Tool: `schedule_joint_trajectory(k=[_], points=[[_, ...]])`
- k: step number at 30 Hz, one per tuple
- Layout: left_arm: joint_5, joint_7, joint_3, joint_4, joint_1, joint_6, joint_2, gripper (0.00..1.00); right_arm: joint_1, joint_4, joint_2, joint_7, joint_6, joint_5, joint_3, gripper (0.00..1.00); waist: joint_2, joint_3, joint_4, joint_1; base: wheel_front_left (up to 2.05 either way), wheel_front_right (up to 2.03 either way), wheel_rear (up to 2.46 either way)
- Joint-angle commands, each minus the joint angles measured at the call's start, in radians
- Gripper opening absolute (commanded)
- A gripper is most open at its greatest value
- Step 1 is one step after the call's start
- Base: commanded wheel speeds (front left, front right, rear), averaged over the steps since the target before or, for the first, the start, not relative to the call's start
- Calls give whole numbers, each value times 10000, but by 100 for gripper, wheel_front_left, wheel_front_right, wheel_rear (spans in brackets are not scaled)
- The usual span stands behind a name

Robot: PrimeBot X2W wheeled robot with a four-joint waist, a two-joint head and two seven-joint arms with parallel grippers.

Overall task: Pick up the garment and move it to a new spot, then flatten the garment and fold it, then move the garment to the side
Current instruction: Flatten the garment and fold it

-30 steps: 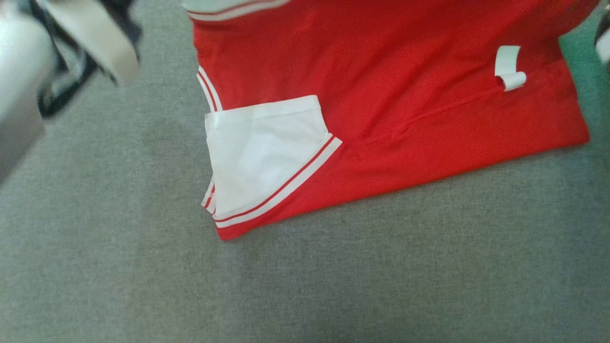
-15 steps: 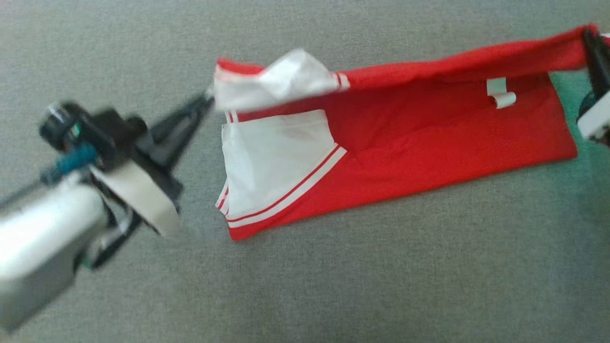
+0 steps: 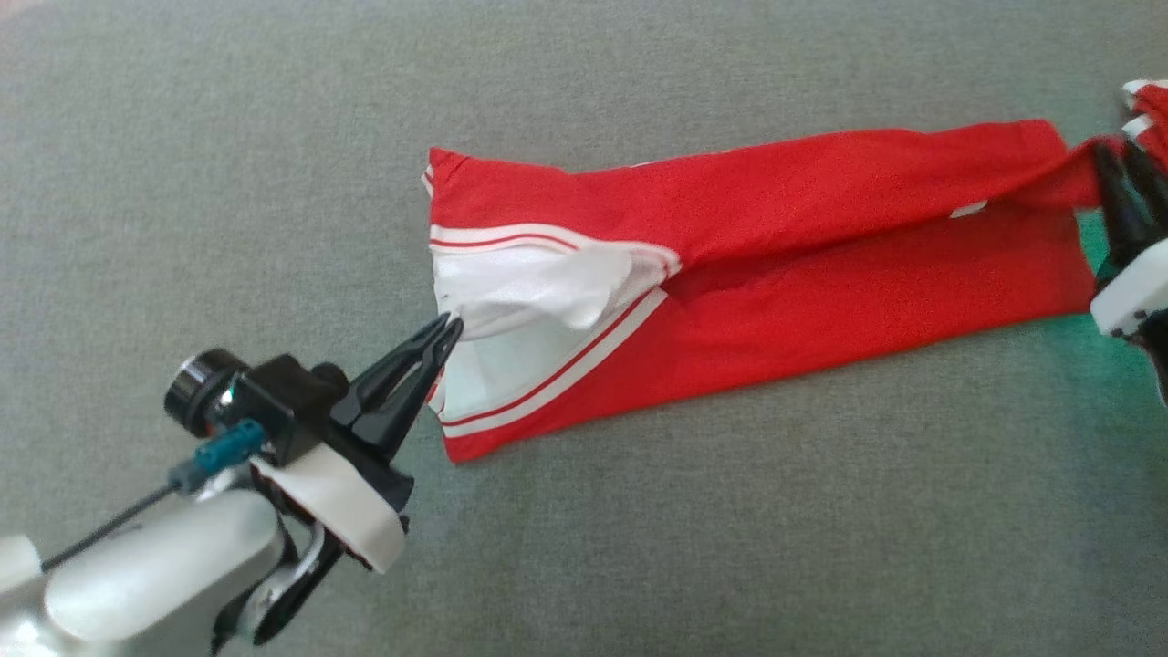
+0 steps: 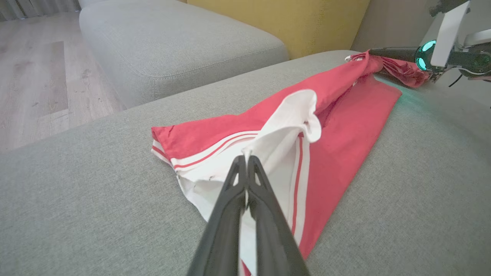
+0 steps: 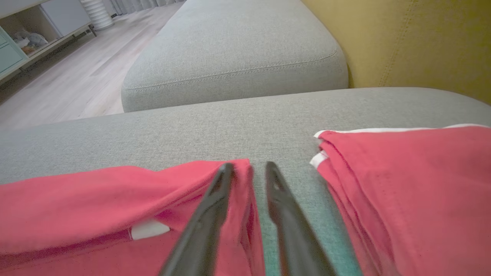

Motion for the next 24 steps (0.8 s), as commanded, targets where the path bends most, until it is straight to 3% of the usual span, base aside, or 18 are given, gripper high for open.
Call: schedule_joint_trajectory(k=[1,3,4,5,8,11,17,20,24], points=[[92,-216,459,0,16,139,166,0,381,15,-184,-213,-7,65,-105,100,-1,-115,-76,0,0,0,0],[66,-318,499,71,119,225,92,2,457,49,-177,-260,-7,71,-141,100,-1,-179,-104,0,0,0,0],[26,-418,566,127,227,332,17,73,541,77,-179,-312,-7,88,-193,100,-1,-233,-127,0,0,0,0],[-7,-522,654,170,348,463,-66,100,639,109,-181,-371,-7,110,-251,100,-1,-307,-148,0,0,0,0],[130,-757,917,291,726,939,-320,100,1038,140,-180,-541,-7,283,-536,100,-1,-535,-134,0,0,0,0],[573,-874,1358,555,1244,1733,-735,100,1597,27,-123,-672,-7,549,-1033,100,-1,-766,-22,0,0,0,0],[2596,-895,3867,291,3170,3221,-2287,100,2742,-650,72,-744,-7,572,-2364,100,-1,-1032,354,0,0,0,0],[4274,-896,5110,135,4531,3486,-3242,100,3241,-743,441,-748,-7,162,-3067,100,-1,-1110,693,0,0,0,0],[5446,-897,5939,12,5468,3186,-4118,100,3214,-179,707,-682,-7,-156,-3337,100,-1,-1114,1083,0,0,0,0]])
